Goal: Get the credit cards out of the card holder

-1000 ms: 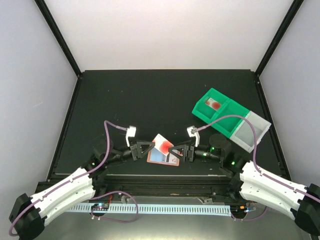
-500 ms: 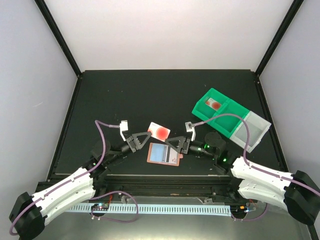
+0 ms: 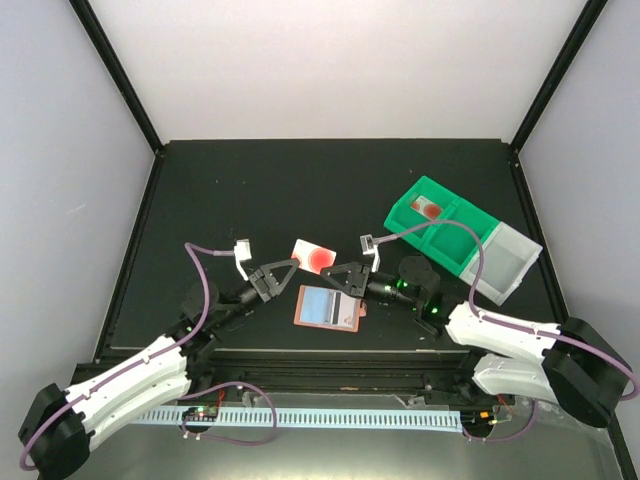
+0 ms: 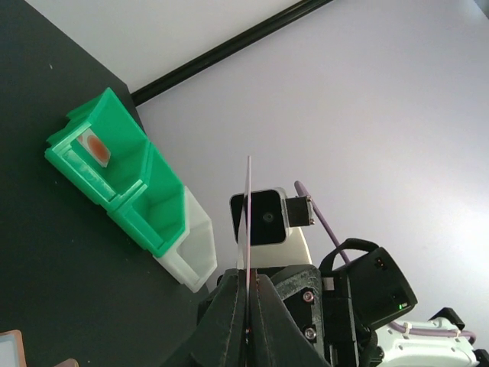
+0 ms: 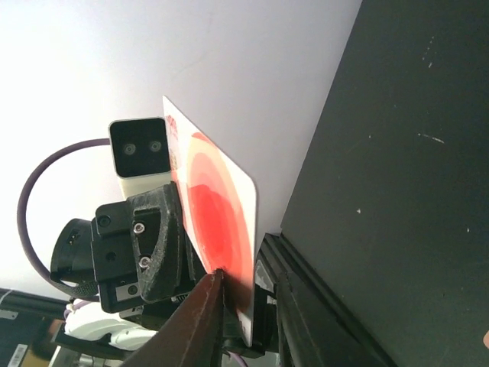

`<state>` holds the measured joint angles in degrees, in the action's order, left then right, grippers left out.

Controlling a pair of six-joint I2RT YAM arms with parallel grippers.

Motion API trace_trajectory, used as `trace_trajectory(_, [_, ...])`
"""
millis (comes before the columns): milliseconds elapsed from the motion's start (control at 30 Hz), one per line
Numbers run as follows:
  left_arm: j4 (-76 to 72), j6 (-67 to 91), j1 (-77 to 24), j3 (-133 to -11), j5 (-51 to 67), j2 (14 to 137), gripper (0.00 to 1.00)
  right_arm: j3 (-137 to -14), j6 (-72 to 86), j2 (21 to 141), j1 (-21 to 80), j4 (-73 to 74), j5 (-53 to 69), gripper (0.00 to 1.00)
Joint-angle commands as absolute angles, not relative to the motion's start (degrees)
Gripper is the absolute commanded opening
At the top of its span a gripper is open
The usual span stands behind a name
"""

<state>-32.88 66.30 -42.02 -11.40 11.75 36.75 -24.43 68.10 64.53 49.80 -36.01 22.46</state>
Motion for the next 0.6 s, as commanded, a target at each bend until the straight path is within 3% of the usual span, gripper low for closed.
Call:
trace_trajectory(0, [-36.0,67.0,-41.8,-10.7,10.4,36.3,0.02,-24.9,69.5,65.2,50.0,-41.8,22.2,0.21])
trace_trajectory(100, [-35.6,67.0,-41.8,-10.4,9.9,35.9,0.02,-24.2,70.2,64.9,50.0,-42.0,20.5,0.17])
trace_trajectory(233, [-35.7,67.2,-41.8,-10.1,9.7,35.8,0.01,-24.7,70.3,65.4,50.0,-43.1,21.3,0.02])
trace_trajectory(367, [-34.1,66.6,-41.8,-10.3,10.0,34.8,0.02,-23.6,71.1,64.8,50.0,-43.8,20.9,0.01])
trace_trajectory(467, [-31.9,64.1,-41.7,-10.5,10.6,33.3,0.19,-23.4,69.9,63.4,49.9,-41.7,19.8,0.01])
trace_trajectory(567, [-28.9,62.2,-41.8,-11.3,10.9,32.0,0.52,-24.6,67.0,61.5,50.0,-36.9,19.7,0.01])
